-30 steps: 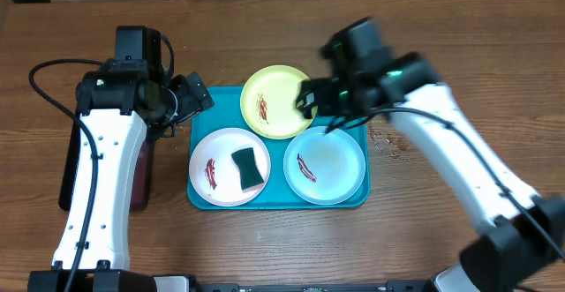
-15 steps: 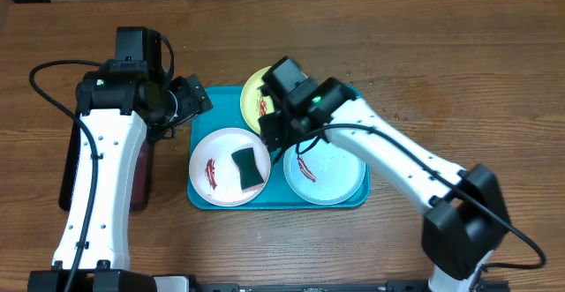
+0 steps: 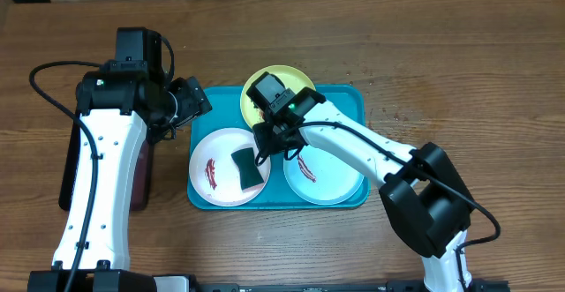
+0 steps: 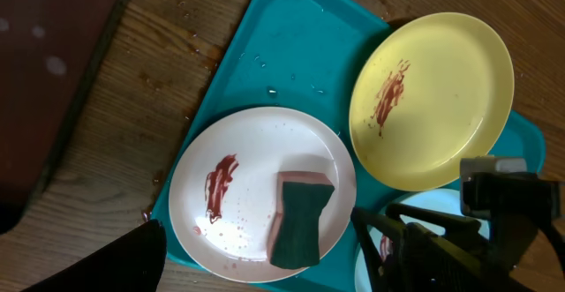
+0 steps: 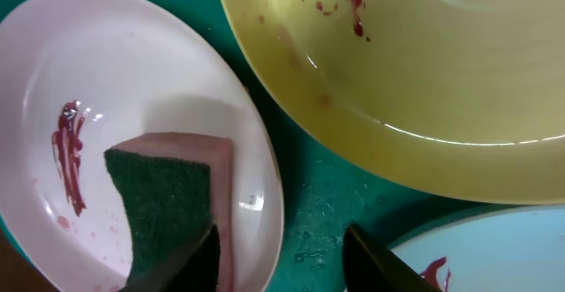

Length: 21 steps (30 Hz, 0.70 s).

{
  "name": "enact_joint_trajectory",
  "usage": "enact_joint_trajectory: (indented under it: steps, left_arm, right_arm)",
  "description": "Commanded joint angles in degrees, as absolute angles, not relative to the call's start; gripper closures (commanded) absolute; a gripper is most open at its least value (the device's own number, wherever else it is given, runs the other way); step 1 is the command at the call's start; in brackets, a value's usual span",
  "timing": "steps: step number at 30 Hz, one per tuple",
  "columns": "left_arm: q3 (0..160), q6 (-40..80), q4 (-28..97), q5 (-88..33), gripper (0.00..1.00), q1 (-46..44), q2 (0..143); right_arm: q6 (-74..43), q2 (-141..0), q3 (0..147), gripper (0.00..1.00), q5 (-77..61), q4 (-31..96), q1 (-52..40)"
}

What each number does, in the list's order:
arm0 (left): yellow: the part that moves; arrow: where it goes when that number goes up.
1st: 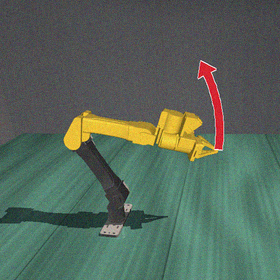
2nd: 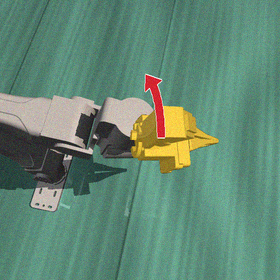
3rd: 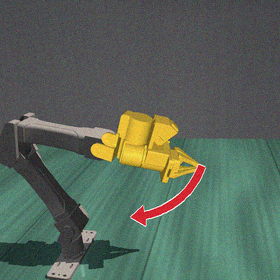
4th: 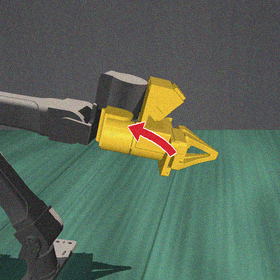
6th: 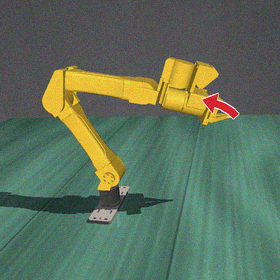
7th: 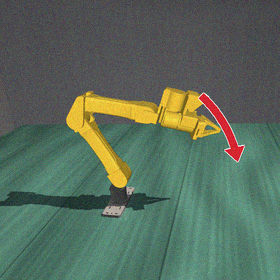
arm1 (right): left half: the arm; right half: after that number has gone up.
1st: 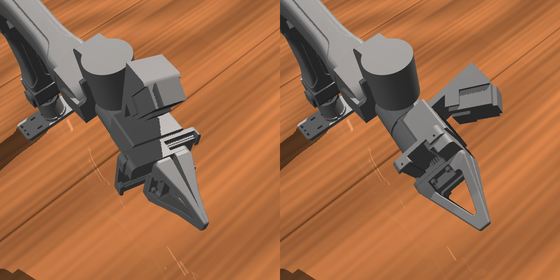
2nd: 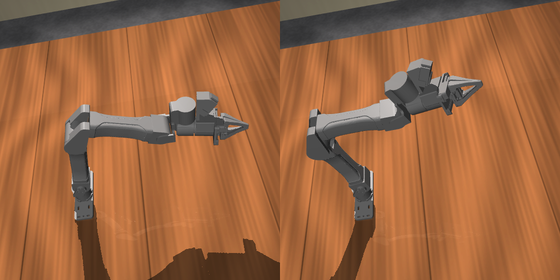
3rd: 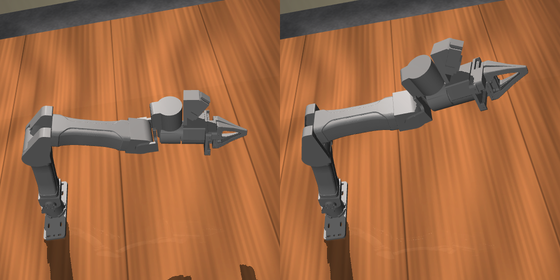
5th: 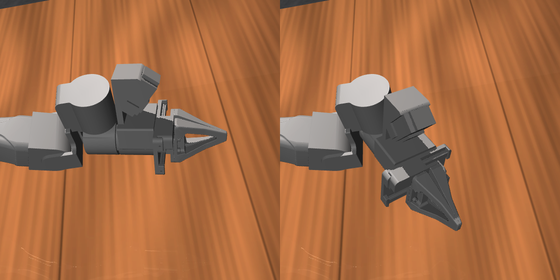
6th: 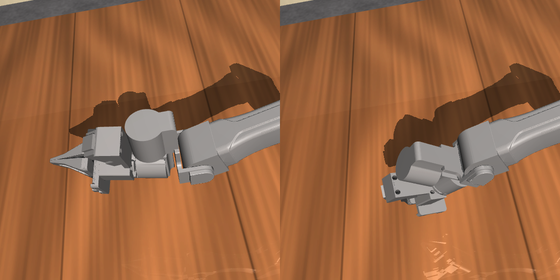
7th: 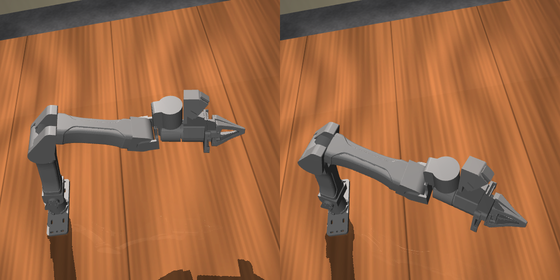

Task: Clean dirty plates on tray and stack at the side
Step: 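Move the right gripper to the white plate's rim and grip it, then regrasp the sponge on the white plate with the left gripper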

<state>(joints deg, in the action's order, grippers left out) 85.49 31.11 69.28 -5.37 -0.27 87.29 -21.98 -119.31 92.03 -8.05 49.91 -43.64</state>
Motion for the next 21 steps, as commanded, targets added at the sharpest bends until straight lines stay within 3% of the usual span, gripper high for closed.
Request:
enact_joint_trajectory:
  steps: [1,16,21]
  left_arm:
    - [85.89,30.15,69.71,-5.61,0.15,-0.03,87.64]
    - [85.86,28.25,72.75,-5.82,0.02,-0.03,87.7]
    - [84.16,28.25,73.52,-5.87,0.02,-0.03,87.77]
  right_arm:
    - [-22.39,-120.57,92.97,0.55,-7.53,49.63,-43.77]
    - [-23.0,-120.62,88.97,0.67,-7.55,47.44,-43.77]
    - [-24.1,-120.62,87.26,0.7,-7.57,45.43,-43.77]
